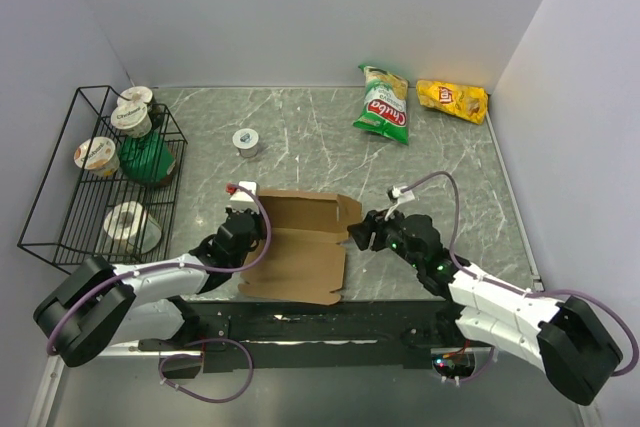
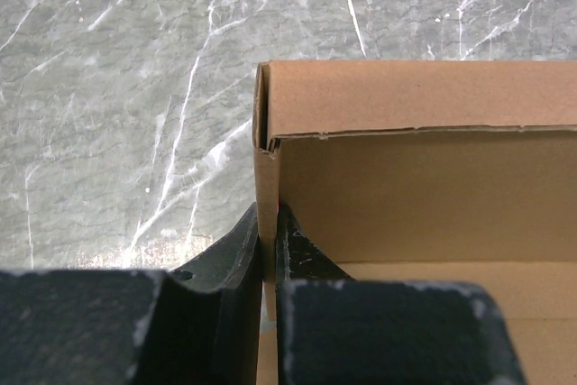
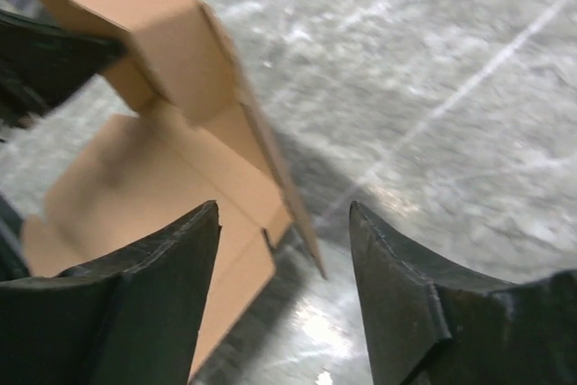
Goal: Fold the paper box
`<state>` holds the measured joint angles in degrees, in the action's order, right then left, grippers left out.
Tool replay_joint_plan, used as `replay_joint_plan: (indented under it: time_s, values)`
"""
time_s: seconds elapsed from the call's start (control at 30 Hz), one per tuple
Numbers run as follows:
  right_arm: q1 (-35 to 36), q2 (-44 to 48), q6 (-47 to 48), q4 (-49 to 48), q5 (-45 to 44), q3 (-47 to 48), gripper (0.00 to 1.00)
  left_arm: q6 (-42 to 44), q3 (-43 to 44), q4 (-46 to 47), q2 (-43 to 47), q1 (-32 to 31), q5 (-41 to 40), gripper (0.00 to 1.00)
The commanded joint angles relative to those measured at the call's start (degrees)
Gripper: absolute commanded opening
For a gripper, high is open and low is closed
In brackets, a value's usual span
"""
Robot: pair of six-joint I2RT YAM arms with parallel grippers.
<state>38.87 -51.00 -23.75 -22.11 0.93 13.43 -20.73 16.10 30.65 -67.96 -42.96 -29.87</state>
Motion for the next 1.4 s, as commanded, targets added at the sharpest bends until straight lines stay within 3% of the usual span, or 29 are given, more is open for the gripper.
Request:
replay_joint_plan:
  time_s: [0.0,0.13,0.33,0.5,0.77,1.07,1.2,1.27,1.3,1.37]
  values:
    - [0.4,-3.6,2.8,0.4,-2.1,1.6,0.61,-0.8,0.0,2.5,0.8,-0.4,-0.7,0.01]
    - [0.4,-7.5,2.6,-1.6,-1.7,3.4,0.4,-0.7,0.0,2.6,0.8,-0.5,-1.2,0.01]
    - [3.7,-9.7,1.2,-1.1,-6.1,5.7,0.18,-0.4,1.8,1.7,-2.3,-3.2,-5.0,0.01]
    - [8.8,-14.0,-2.0,2.2,-14.2,8.2,0.06,-0.4,3.7,0.2,-4.9,-6.4,-9.0,0.01]
    - [15.5,-23.9,-9.3,11.5,-33.5,16.4,0.01,-0.1,4.3,-0.4,-6.0,-10.3,-13.5,0.01]
    - [20.5,-31.9,-10.1,12.9,-44.1,22.9,0.02,-3.7,4.9,-2.7,-8.4,-12.4,-14.1,0.01]
    - [21.4,-34.5,-12.5,14.4,-47.8,23.2,0.01,-6.4,3.7,-5.3,-5.0,-12.5,-13.4,0.3]
    - [21.6,-34.5,-11.2,12.5,-48.0,21.7,0.01,-7.0,3.0,-6.1,-1.1,-12.5,-12.9,0.43]
    - [21.7,-34.2,-10.3,10.6,-48.0,20.9,0.01,-6.8,2.4,-6.7,0.3,-12.5,-12.3,0.58]
    - [21.8,-33.0,-7.4,5.3,-47.7,18.2,0.01,-5.3,1.7,-6.8,5.0,-12.5,-9.5,0.71]
